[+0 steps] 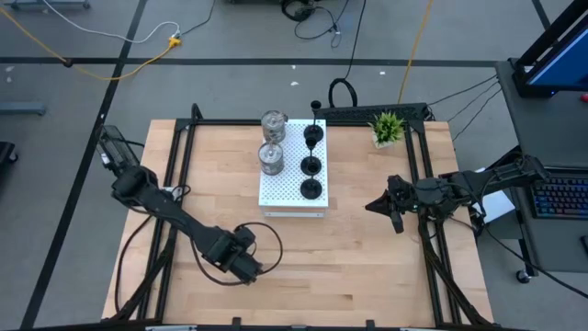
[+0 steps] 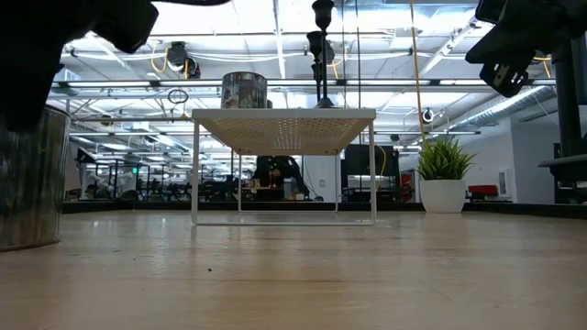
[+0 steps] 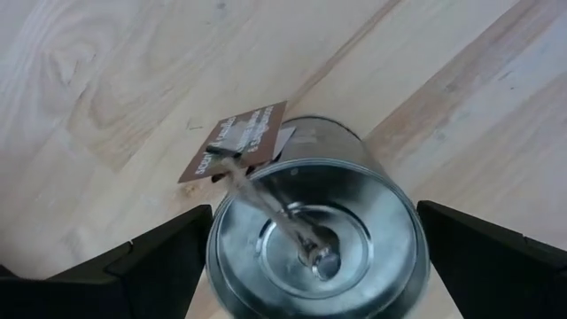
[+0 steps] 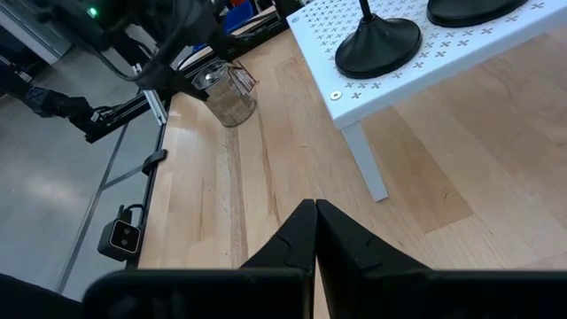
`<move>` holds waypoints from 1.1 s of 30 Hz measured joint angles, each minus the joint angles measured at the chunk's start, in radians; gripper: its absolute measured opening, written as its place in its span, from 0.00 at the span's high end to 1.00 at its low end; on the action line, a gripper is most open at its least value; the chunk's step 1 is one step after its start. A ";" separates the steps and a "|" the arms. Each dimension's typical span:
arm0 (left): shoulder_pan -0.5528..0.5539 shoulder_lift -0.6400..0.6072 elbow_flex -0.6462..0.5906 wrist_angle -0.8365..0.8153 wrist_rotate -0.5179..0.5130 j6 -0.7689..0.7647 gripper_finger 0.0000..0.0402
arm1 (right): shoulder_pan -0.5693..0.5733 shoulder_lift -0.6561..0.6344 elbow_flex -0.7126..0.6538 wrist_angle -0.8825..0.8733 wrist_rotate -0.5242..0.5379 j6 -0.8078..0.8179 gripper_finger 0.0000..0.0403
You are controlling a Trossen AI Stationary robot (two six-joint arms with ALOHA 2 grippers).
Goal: Pick & Place candle stick holders
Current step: Put the brown scented candle on the shelf aligned with the other brown scented candles
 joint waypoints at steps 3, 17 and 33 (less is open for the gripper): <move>0.000 0.021 0.000 0.002 0.017 0.019 0.01 | 0.000 0.000 0.000 0.000 0.000 0.000 1.00; 0.000 0.066 -0.032 0.036 0.012 0.033 0.01 | 0.000 0.000 0.000 0.001 -0.002 -0.002 1.00; 0.000 0.067 -0.088 0.060 0.042 0.051 0.01 | 0.000 0.000 0.000 0.001 -0.003 -0.008 1.00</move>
